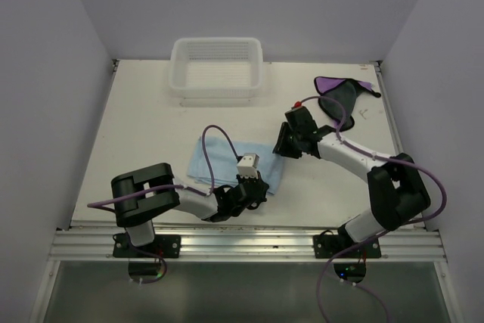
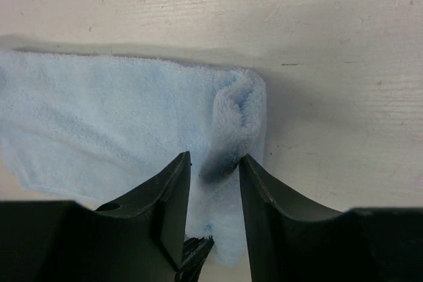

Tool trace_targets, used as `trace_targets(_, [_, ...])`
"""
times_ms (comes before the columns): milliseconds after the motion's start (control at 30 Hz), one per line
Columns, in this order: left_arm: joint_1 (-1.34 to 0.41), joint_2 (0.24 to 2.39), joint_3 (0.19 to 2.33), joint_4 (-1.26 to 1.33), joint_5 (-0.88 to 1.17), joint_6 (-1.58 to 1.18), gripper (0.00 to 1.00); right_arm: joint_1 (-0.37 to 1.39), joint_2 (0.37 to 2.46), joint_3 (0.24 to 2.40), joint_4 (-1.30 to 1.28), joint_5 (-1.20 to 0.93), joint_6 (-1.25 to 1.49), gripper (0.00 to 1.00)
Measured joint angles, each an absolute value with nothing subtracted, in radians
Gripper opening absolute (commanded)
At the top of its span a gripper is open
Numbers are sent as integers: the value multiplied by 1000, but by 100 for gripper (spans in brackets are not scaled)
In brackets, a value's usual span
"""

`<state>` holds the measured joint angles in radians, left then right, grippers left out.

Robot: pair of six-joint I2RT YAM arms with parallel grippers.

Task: Roll the towels
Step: Roll the towel

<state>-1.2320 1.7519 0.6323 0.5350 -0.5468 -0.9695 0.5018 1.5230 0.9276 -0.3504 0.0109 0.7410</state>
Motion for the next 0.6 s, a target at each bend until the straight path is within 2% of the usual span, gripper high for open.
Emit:
trace_targets(267, [-1232, 1752, 633, 533, -546, -970, 0, 496, 1571, 984, -363, 17, 725, 28])
trace_targets(400, [-1232, 1752, 638, 524, -546, -970, 0, 496, 1610, 1021, -369, 17, 717, 20])
trace_targets(600, [-1232, 1752, 643, 514, -547, -970, 0, 496, 1657, 1035, -373, 13, 713, 15])
